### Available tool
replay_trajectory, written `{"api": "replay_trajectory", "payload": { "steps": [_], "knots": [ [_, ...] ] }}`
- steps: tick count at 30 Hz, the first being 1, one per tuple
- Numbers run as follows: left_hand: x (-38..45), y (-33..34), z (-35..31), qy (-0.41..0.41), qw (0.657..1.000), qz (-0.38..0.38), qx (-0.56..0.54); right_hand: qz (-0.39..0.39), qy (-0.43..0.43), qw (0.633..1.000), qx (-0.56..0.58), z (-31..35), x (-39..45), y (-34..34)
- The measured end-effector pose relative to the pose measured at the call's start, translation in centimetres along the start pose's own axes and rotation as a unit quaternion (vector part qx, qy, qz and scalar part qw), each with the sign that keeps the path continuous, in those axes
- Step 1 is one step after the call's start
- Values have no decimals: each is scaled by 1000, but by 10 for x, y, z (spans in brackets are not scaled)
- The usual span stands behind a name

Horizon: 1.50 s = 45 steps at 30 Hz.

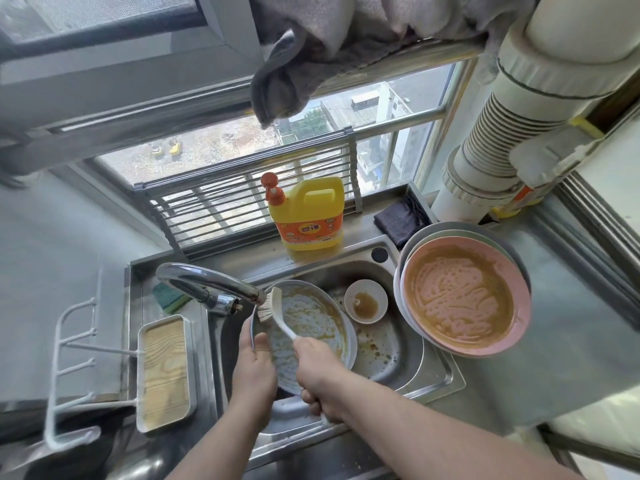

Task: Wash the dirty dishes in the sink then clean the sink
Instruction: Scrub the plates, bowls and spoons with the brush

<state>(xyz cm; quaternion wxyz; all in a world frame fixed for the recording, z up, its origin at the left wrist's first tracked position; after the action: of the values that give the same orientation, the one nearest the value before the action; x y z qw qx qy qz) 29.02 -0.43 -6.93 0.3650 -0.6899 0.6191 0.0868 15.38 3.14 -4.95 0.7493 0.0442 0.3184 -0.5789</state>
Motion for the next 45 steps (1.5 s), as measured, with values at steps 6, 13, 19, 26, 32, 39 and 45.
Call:
{"api": "replay_trajectory", "payload": {
  "steps": [6, 13, 19, 26, 32, 39, 45],
  "knots": [
    [16, -3, 0, -32, 996, 0, -78, 64, 28, 996, 47, -19, -42, 18],
    [9, 14, 7, -183, 963, -23, -195, 67, -10, 998, 4, -6, -29, 2],
    [23, -6, 17, -214, 960, -23, -180, 113, 33, 966, -228, -76, -54, -58],
    [18, 1, 20, -193, 957, -47, -212, 104, -5, 965, -239, -66, -54, -31],
    [20, -29, 27, -139, 984, -67, -88, 89, 34, 936, -339, -78, -24, -82],
    [-3, -9, 24, -107, 993, -7, -51, -9, 9, 932, -363, -50, 38, -87],
    [17, -23, 17, -161, 973, -86, -140, 85, -6, 965, -248, -82, -26, -14]
  ]
}}
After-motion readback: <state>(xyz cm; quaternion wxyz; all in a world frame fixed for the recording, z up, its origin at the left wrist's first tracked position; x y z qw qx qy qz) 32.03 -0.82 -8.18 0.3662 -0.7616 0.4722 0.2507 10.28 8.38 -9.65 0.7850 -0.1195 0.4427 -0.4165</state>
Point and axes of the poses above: each hand's wrist, its own x-axis towards the middle knuckle, its own y-axis out of the palm, z = x × y, the point moved 5 cm from there along x, towards the middle knuckle, and after that the axes turned 8 degrees about -y, right-handed, at the moved point
